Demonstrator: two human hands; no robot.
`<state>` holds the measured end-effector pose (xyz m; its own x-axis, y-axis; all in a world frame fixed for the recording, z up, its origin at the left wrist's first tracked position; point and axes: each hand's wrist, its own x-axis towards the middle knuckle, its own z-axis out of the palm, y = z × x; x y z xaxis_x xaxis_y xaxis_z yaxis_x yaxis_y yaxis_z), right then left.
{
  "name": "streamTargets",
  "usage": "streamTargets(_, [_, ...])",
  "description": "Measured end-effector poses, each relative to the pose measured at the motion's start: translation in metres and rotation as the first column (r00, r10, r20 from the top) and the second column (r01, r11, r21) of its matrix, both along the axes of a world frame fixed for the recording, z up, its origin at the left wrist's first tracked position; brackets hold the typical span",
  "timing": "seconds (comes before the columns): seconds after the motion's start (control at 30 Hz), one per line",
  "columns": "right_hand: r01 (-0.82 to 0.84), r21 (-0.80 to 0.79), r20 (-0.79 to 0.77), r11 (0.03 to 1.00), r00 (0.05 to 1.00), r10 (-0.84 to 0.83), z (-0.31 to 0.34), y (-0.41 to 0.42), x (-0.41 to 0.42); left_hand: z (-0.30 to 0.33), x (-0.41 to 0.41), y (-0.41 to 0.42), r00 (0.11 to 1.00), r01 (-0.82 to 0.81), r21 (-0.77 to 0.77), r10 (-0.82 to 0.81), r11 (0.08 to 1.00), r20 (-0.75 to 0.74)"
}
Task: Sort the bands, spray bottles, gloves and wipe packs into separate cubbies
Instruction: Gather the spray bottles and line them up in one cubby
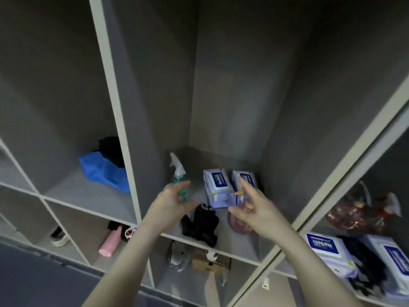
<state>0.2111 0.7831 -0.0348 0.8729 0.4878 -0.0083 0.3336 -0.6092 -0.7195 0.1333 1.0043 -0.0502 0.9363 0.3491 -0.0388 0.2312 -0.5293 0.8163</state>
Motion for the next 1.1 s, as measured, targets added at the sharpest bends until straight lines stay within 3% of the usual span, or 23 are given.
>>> streamTargets(0.13, [0.152,-0.169,0.037,0.974,0.988,-0.148,-0.016,0.009,0.034,-0.007,0.032,0.029,0.994,-0.113,0.056,0.113,0.992,0.012])
streamTargets(0.3, [0.281,-0.253,-0.068,0.926,0.949,-0.307,-0.043,0.005,0.059,-0.015,0.076,0.051,0.98,-0.196,0.021,0.196,0.98,-0.025])
streamTargets(0.4, [0.335,-0.367,0.028,0.868,0.936,-0.35,-0.054,0.005,0.067,-0.026,0.105,0.058,0.973,-0.182,0.088,0.193,0.979,-0.129])
streamTargets(0.5, [0.404,-0.387,0.122,0.829,0.914,-0.388,-0.056,0.007,0.074,-0.038,0.127,0.058,0.974,-0.159,0.181,0.184,0.97,-0.131])
streamTargets(0.57, [0.439,-0.414,0.181,0.797,0.898,-0.401,-0.057,0.008,0.079,-0.048,0.139,0.058,0.981,-0.135,0.155,0.154,0.979,-0.116])
streamTargets(0.63, [0.449,-0.389,0.182,0.804,0.893,-0.411,-0.059,0.006,0.084,-0.058,0.148,0.06,0.983,-0.138,0.112,0.15,0.984,-0.103])
streamTargets(0.8, [0.412,-0.341,-0.009,0.845,0.897,-0.441,-0.066,-0.001,0.089,-0.073,0.157,0.069,0.985,-0.148,0.067,0.153,0.987,-0.077])
streamTargets(0.93, [0.424,-0.114,-0.288,0.898,0.851,-0.439,-0.075,-0.002,0.089,-0.073,0.162,0.081,0.997,0.002,0.116,0.006,0.993,-0.072])
streamTargets(1.1, [0.377,0.044,-0.372,0.925,0.866,-0.336,-0.081,-0.006,0.083,-0.079,0.157,0.089,0.993,0.114,0.141,-0.111,0.983,-0.031])
